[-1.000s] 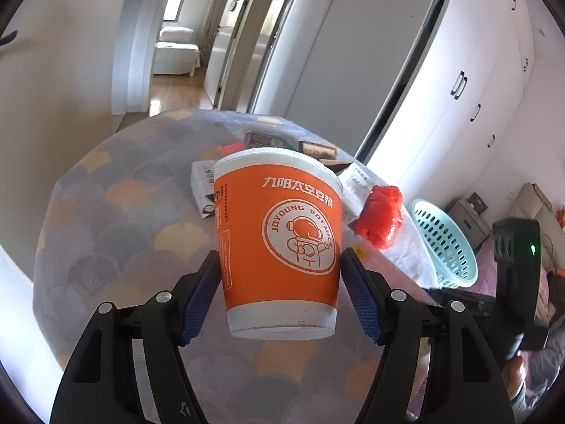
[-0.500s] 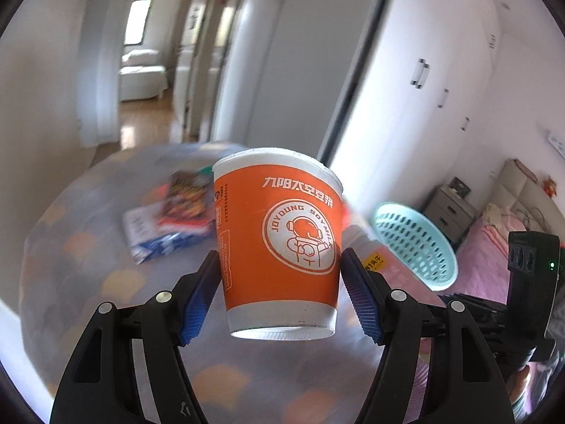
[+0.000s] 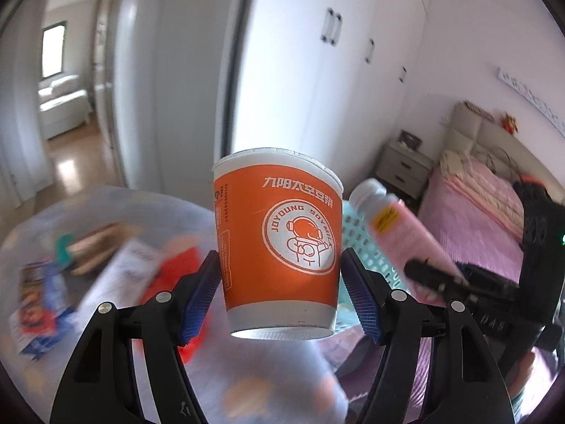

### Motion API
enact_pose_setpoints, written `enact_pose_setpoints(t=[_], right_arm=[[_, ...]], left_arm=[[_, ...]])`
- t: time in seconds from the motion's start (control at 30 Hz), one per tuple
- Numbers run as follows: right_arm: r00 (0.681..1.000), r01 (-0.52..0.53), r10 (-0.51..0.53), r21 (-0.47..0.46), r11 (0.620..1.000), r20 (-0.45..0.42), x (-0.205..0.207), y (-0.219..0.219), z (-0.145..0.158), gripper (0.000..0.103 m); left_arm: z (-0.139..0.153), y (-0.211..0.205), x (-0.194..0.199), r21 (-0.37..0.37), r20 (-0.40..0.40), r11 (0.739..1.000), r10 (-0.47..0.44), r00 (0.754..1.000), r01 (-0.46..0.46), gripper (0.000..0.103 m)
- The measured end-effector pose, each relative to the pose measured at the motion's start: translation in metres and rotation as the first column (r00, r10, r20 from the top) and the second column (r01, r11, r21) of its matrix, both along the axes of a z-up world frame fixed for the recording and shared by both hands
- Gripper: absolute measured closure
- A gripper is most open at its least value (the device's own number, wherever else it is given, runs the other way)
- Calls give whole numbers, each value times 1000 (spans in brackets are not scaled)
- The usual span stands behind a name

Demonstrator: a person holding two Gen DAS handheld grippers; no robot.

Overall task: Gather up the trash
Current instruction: 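Carry the orange cup and pink bottle over the basket and release both, then grasp the snack box with the left tool while the right tool grasps the red plastic bag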

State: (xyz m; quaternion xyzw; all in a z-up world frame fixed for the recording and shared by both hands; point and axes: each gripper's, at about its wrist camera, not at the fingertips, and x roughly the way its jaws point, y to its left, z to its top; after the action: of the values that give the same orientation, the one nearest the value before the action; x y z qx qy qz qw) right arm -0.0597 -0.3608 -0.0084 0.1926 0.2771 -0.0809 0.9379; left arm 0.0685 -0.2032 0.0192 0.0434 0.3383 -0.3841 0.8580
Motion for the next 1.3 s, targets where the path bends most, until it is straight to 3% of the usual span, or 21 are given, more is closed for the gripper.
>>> enact_pose_setpoints(t=[0.1, 0.33, 0.47, 0.63, 0.77, 0.83, 1.0, 1.13, 1.3], right_arm=[[997, 78, -77, 21, 997, -18, 5, -34, -9, 57], [970, 225, -218, 50, 973, -111, 23, -89, -44, 57], [957, 249, -233, 78, 965, -170, 34, -98, -64, 57], [946, 270, -248, 87, 959, -209, 43, -100, -81, 57], [938, 290, -264, 96, 952, -224, 54, -99, -86, 55], [946, 275, -248, 113, 955, -207, 56, -100, -84, 50], [957, 248, -226, 106, 963, -181, 52, -95, -78, 50], [974, 194, -183, 78, 978, -135, 45, -70, -63, 50], [994, 91, -88, 40, 995, -60, 50, -25, -32, 50]], left_arm=[[-14, -32, 16, 11, -59, 999, -32, 998, 33, 36], [-67, -101, 40, 117, -143, 990, -57, 988, 74, 36], [-95, -119, 47, 157, -178, 983, -62, 982, 91, 35], [-106, -128, 49, 178, -190, 979, -65, 980, 99, 35], [-92, -109, 46, 147, -172, 982, -89, 981, 115, 30], [-80, -96, 39, 125, -146, 986, -91, 985, 110, 29], [-56, -60, 25, 48, -119, 996, -75, 990, 81, 29], [-37, -21, 12, -8, -85, 999, -43, 995, 43, 29], [-9, 40, 8, -81, -40, 995, 58, 998, -62, 29]])
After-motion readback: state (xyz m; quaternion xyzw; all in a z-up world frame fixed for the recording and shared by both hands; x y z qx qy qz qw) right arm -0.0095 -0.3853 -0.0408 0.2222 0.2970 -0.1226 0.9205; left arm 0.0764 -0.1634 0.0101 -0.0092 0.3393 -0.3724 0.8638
